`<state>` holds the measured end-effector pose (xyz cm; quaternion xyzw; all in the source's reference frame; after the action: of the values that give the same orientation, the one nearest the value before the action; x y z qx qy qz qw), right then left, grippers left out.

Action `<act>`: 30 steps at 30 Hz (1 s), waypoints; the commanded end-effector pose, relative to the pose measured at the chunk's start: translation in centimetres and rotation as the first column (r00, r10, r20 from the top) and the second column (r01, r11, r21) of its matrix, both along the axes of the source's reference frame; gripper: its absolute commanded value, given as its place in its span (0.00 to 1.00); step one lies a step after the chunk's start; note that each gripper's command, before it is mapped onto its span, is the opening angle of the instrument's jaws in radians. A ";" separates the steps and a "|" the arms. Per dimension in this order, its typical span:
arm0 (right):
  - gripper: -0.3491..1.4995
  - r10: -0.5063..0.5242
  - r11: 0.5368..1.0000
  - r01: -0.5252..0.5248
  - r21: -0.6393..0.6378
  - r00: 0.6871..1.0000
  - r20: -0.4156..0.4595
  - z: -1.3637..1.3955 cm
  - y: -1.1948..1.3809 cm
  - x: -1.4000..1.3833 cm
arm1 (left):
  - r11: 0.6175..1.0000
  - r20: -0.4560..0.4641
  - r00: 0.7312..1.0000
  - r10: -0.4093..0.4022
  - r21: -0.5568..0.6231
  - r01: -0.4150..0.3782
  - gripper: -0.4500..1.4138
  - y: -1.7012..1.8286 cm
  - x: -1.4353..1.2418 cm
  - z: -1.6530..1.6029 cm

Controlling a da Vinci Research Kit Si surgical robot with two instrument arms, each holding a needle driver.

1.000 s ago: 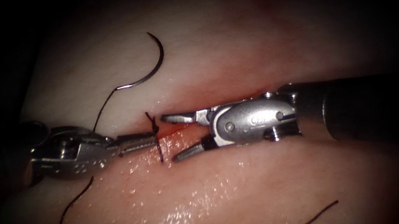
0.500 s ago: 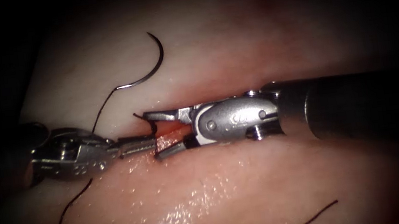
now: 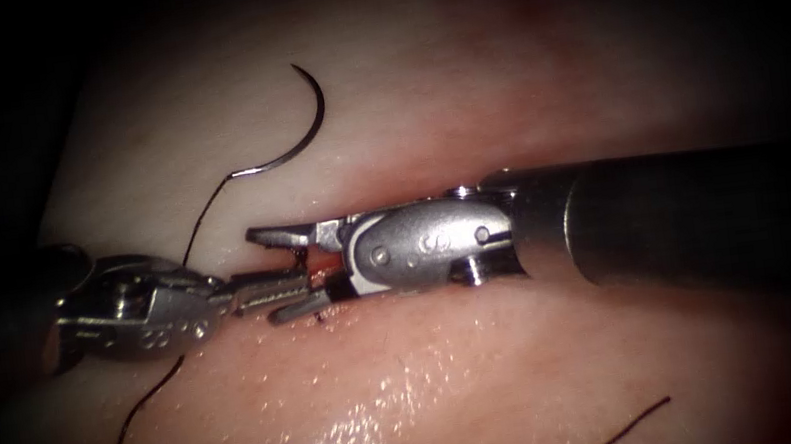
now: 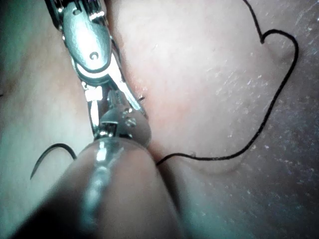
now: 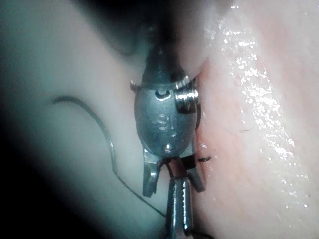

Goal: Wound Closure
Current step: Snip excess with blade on right

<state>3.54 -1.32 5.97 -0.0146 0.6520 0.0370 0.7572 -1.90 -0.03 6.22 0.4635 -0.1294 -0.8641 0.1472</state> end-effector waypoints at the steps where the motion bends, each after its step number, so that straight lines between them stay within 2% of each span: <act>1: 0.93 0.000 1.000 0.000 -0.003 1.000 -0.003 0.06 0.02 0.13 | 1.000 0.003 1.000 -0.002 0.003 0.002 0.00 0.02 -0.06 0.05; 7: 0.93 -0.016 1.000 0.016 -0.009 1.000 -0.023 0.10 0.00 0.25 | 1.000 0.020 1.000 0.000 0.016 0.000 0.00 -0.01 -0.07 0.02; 11: 0.93 -0.038 0.999 0.038 -0.004 0.998 -0.045 0.04 -0.01 0.28 | 0.999 0.026 1.000 -0.006 0.032 0.005 0.00 0.03 -0.06 0.03; 21: 0.93 -0.076 0.994 0.071 -0.084 0.995 -0.063 0.09 -0.11 0.30 | 0.998 0.043 0.999 -0.008 0.055 0.006 0.00 0.06 -0.05 0.06; 26: 0.93 -0.049 0.995 0.041 -0.093 0.995 -0.085 0.06 -0.10 0.30 | 0.998 0.044 0.999 -0.011 0.058 0.008 0.00 0.04 -0.06 0.06; 29: 0.90 -0.032 0.994 0.022 -0.104 0.994 -0.102 0.02 -0.07 0.32 | 0.998 0.045 0.999 -0.015 0.060 0.012 0.00 0.01 -0.08 0.06; 30: 0.84 -0.030 0.994 0.019 -0.104 0.994 -0.105 0.00 -0.07 0.33 | 0.998 0.048 0.999 -0.013 0.060 0.011 0.00 0.00 -0.09 0.07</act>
<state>3.78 -1.41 5.95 -0.0440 0.6923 -0.0043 0.7203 -1.95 -0.06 6.23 0.4873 -0.1094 -0.8575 0.1239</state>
